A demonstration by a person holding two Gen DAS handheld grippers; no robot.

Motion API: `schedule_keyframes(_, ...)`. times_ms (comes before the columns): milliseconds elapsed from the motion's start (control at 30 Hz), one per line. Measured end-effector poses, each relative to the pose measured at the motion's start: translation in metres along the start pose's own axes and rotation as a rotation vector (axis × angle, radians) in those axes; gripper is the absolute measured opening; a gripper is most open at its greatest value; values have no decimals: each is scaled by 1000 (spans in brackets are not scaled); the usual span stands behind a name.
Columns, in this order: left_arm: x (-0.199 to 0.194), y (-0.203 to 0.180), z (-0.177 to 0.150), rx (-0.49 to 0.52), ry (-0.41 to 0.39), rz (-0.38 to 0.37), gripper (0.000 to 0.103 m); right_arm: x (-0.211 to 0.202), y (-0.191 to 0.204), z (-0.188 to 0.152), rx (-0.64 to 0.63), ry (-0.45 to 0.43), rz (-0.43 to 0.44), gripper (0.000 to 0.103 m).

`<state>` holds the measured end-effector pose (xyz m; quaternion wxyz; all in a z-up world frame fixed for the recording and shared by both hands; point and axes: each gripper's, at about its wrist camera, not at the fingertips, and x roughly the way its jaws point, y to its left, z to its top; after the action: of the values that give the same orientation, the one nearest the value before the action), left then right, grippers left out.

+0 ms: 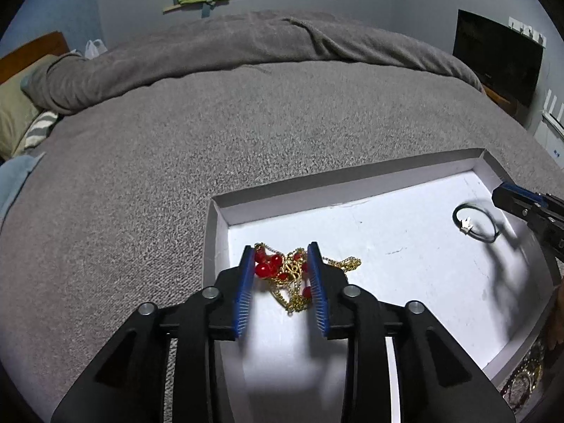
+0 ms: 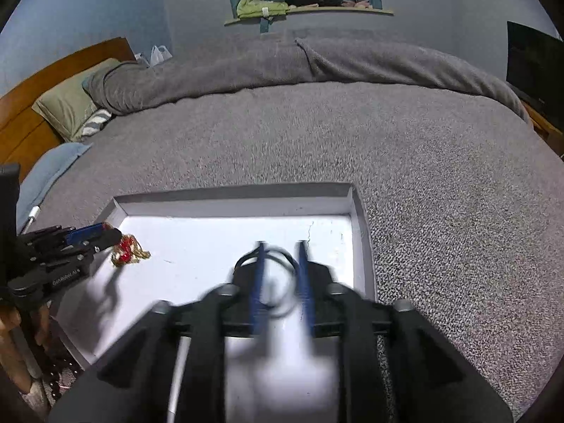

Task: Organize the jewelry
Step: 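Carry both items into the white tray and open both tools, then withdraw both tools from the tray back toward the jewelry pile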

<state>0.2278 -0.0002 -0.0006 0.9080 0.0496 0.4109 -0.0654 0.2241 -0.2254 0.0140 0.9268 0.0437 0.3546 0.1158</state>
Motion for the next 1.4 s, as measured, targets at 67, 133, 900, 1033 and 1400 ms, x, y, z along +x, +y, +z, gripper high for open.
schedule_keyframes(67,-1,2,-1,-2,-1,4,35,-5,0,1,7,-22,13,47)
schedule_keyframes(133,-1,2,-2,-8,-1,7,40,-11,0,2,19,-41,30,58)
schedule_keyframes(900,-86,-6,-20,-42,-161,85,91,-116,3,-22,99,-299,45,98)
schedule_keyframes(1033,-106,-3,-37,-73,-181,80,92,-133,6,-39,96,-316,44,98)
schedule_keyframes(1400,-140,-9,-60,-62,-229,90,93,-155,7,-78,89,-321,-9,98)
